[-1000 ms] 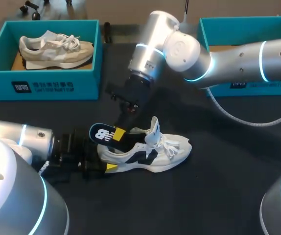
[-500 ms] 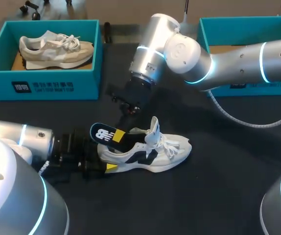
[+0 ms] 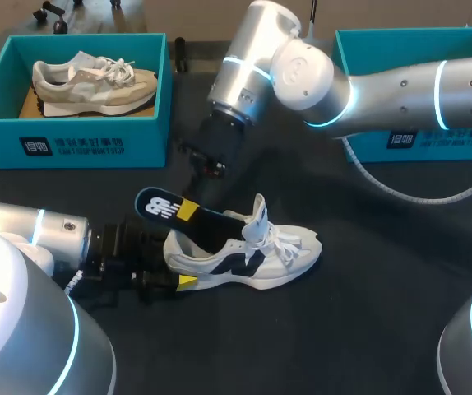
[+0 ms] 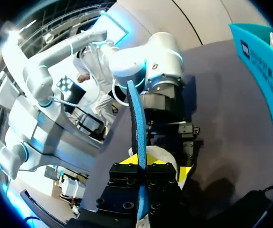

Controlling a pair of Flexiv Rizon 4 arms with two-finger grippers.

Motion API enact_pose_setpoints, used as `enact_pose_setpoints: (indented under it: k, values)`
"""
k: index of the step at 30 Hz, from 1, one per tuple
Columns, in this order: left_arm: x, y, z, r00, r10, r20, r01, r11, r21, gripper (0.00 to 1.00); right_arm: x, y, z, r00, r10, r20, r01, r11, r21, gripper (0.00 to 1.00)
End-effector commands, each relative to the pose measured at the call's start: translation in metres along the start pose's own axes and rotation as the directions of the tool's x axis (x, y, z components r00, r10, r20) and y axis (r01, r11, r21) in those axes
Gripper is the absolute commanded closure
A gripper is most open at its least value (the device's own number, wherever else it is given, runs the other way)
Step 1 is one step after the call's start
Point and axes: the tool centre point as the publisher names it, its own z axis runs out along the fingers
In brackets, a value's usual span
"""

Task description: Take the shoe out of the shoebox, open the shoe tongue, remove and reinsert the insole, then place the shoe into the shoebox

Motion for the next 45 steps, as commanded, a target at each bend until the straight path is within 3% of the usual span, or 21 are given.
enact_pose_setpoints:
  k: [1, 18, 30, 38, 45]
  values:
    - [0.0, 0.0, 0.0, 1.0, 0.0, -0.001, 0.0, 1.0, -0.003, 1.0, 0.008, 0.0, -0.01, 0.997, -0.033, 0.065, 0.036, 0.998, -0.046, 1.0]
    - [0.0, 0.0, 0.0, 1.0, 0.0, -0.001, 0.0, 1.0, -0.003, 1.0, 0.016, 0.043, -0.072, 0.915, -0.195, 0.353, 0.28, 0.937, -0.208, 1.0]
    - [0.0, 0.0, 0.0, 1.0, 0.0, -0.001, 0.0, 1.0, -0.003, 1.0, 0.009, 0.101, -0.114, 0.787, -0.273, 0.553, 0.475, 0.84, -0.262, 1.0]
    - [0.0, 0.0, 0.0, 1.0, 0.0, -0.001, 0.0, 1.0, -0.003, 1.0, 0.006, 0.13, -0.138, 0.752, -0.218, 0.622, 0.475, 0.834, -0.282, 1.0]
    - [0.0, 0.0, 0.0, 1.0, 0.0, -0.001, 0.0, 1.0, -0.003, 1.0, 0.006, 0.13, -0.138, 0.752, -0.218, 0.622, 0.475, 0.834, -0.282, 1.0]
